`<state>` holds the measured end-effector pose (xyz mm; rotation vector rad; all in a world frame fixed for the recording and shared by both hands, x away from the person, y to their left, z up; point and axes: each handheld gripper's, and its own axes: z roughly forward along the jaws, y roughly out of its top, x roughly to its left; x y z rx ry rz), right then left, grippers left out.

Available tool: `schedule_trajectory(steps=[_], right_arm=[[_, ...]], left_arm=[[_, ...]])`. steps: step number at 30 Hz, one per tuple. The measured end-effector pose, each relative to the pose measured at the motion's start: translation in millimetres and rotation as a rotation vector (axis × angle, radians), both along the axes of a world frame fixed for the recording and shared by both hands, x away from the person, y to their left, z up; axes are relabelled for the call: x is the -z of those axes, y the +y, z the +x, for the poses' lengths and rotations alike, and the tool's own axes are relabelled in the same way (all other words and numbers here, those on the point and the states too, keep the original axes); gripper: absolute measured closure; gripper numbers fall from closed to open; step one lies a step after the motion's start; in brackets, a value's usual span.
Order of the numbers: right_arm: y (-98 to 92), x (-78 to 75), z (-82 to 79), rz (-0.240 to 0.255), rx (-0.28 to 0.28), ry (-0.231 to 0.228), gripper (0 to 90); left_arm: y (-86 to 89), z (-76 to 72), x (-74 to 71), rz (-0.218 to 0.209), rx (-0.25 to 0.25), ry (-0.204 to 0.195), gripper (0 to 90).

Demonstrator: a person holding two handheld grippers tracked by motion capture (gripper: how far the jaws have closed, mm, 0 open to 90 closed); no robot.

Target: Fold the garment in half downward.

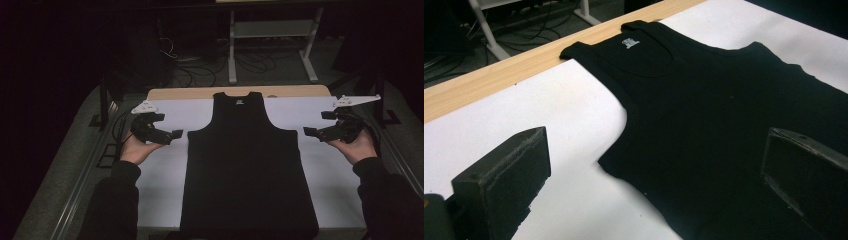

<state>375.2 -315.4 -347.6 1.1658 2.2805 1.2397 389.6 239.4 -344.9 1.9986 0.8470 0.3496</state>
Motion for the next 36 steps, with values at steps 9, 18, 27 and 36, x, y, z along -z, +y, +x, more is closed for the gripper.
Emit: schedule_trajectory(steps=[9,18,27,36], right_arm=[[-1.0,-3.0,15.5,0.003,-0.001,0.009,0.0],[-0.6,3.0,30.6,0.011,-0.001,0.033,0.0],[-0.8,12.2,45.2,0.019,0.012,0.059,0.0],[-3.3,29.2,59.0,0.021,0.04,0.117,0.0]], left_arm=[[-0.8,13.9,0.6,-0.017,-0.011,0.01,0.0],[0.8,30.4,9.4,0.0,-0.033,0.053,0.0],[1.3,47.1,15.6,0.036,-0.052,0.087,0.0],[-4.7,62.4,30.3,0.038,-0.042,0.129,0.0]])
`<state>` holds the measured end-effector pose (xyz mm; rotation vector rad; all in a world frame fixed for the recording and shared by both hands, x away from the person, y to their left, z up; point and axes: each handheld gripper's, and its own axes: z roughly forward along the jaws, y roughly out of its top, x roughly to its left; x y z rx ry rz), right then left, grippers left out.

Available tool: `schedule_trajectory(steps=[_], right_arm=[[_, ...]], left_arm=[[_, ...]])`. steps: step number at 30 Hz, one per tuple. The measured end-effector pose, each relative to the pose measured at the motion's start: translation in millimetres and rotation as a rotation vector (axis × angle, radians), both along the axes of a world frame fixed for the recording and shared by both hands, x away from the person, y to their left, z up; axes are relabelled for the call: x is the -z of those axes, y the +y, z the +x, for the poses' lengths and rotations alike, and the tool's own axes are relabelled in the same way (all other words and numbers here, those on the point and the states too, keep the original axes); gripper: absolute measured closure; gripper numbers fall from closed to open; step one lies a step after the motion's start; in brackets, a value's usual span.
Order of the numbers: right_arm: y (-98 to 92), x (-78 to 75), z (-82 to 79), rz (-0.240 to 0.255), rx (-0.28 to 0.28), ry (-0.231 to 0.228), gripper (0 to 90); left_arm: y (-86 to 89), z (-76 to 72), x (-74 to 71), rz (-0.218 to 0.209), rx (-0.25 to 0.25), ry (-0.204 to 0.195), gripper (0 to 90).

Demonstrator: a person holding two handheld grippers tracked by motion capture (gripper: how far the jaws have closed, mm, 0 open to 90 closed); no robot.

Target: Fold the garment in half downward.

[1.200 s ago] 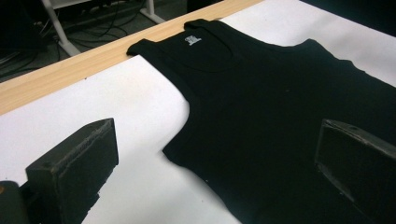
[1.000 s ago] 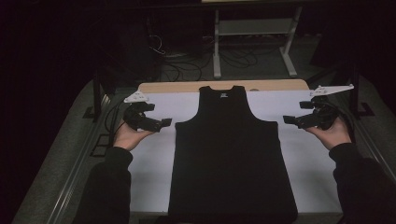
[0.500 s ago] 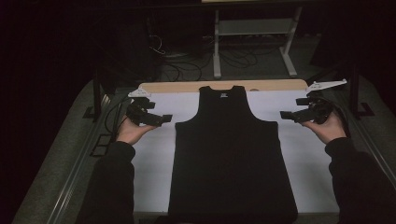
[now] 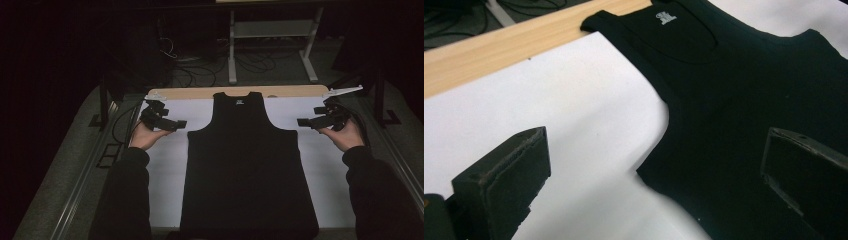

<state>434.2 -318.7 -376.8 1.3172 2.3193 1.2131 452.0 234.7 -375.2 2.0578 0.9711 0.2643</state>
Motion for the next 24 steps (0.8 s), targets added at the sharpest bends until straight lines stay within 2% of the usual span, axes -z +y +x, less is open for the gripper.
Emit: schedule_trajectory(steps=[3,7,10,13,18,24], right_arm=[[-1.6,5.5,4.7,-0.001,0.005,0.013,0.0],[-2.2,12.9,9.7,-0.003,0.014,0.036,0.0],[-1.6,19.5,12.6,-0.002,0.009,0.064,0.0],[0.6,25.7,15.1,-0.024,-0.003,0.086,0.0],[5.0,33.1,17.8,-0.036,-0.02,0.117,0.2],[9.9,40.7,19.7,-0.042,-0.043,0.15,7.3]], left_arm=[[-2.6,3.4,6.3,0.012,0.012,0.021,0.0],[-7.6,6.4,14.7,-0.004,0.007,0.041,0.0],[-9.5,9.6,19.4,0.002,0.003,0.053,0.0],[-8.5,12.7,22.6,-0.037,-0.019,0.061,0.0],[-9.3,15.5,29.4,-0.021,-0.018,0.088,0.0],[-8.8,18.1,36.4,-0.027,-0.008,0.122,0.0]])
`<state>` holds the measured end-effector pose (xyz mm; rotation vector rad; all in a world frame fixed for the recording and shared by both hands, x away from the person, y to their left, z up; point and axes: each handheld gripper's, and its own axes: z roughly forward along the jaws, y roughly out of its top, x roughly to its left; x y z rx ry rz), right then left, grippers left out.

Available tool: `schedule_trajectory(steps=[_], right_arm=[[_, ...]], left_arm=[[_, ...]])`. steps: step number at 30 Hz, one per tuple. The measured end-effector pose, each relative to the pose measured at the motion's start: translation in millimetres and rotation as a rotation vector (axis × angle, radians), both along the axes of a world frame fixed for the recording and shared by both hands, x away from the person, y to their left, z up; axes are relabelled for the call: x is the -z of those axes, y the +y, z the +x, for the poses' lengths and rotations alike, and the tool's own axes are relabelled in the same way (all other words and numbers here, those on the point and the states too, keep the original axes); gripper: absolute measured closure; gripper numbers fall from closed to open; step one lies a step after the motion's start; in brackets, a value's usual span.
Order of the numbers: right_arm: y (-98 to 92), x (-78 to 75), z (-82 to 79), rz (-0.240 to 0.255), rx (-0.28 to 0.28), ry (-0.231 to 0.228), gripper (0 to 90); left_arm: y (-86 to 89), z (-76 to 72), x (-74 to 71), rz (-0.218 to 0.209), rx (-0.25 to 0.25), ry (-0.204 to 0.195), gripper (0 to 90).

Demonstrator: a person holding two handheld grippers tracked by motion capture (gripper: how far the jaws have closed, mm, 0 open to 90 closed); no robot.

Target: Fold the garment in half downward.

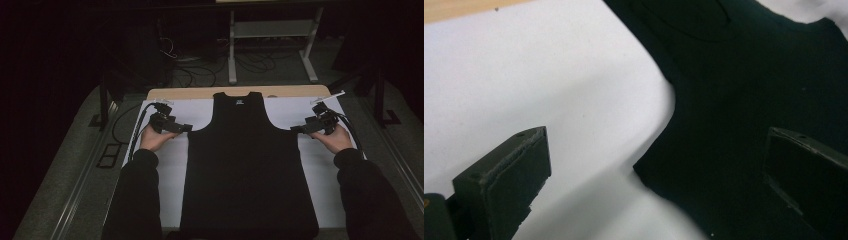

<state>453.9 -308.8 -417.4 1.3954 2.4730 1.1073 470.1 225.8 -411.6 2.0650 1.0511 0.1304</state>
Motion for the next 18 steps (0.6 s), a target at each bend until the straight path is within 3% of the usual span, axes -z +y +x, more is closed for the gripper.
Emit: schedule_trajectory(steps=[2,9,12,18], right_arm=[[0.9,2.0,-0.7,0.012,-0.011,0.004,13.0],[3.9,9.8,0.9,-0.007,-0.02,0.034,20.0],[4.6,12.5,0.9,-0.017,-0.005,0.038,28.0],[3.4,15.6,1.2,-0.033,0.009,0.044,35.2]], left_arm=[[-0.3,0.6,2.0,-0.001,0.006,0.008,0.0],[-3.7,0.6,8.4,0.008,0.026,0.024,0.0],[-4.4,-0.2,11.7,0.019,0.035,0.031,3.1],[-8.3,-1.3,17.9,0.012,0.037,0.041,6.1]])
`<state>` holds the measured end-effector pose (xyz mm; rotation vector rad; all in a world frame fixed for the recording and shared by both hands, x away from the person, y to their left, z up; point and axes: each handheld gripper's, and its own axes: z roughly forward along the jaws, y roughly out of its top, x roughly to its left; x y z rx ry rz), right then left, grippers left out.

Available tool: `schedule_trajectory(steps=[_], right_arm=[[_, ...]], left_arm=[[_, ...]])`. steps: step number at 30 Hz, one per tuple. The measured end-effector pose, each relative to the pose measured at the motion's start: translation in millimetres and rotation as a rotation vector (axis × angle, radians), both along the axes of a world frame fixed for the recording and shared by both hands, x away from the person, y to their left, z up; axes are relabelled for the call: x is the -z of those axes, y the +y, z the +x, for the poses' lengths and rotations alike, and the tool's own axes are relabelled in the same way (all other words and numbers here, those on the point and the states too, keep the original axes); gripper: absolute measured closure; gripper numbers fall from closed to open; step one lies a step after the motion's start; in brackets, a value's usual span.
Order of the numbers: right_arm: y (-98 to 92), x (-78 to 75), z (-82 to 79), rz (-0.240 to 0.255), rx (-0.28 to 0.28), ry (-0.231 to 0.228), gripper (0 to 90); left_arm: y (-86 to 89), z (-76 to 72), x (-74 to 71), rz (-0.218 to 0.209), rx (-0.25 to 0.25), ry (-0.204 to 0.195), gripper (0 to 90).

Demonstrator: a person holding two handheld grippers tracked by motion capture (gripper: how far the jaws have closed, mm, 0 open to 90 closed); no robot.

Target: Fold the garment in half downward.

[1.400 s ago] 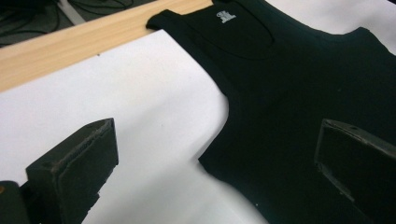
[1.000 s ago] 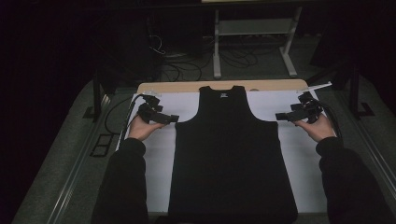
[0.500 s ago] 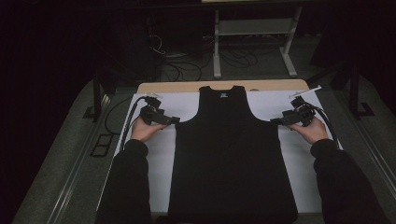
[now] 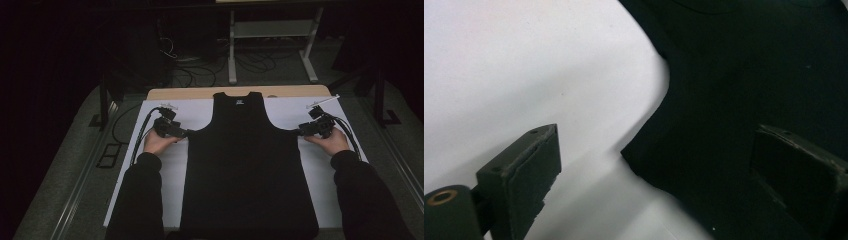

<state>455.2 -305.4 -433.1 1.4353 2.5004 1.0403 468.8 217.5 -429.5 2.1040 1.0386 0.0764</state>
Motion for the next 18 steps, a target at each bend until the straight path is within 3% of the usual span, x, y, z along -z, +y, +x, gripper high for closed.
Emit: schedule_trajectory(steps=[9,18], right_arm=[[-4.1,7.7,-3.1,-0.012,0.019,0.01,44.0],[-1.1,8.9,-4.3,-0.025,0.023,-0.024,50.0]], left_arm=[[-8.1,-0.8,4.0,0.008,0.008,0.003,18.3],[-8.4,-0.7,5.5,-0.003,0.018,0.026,32.8]])
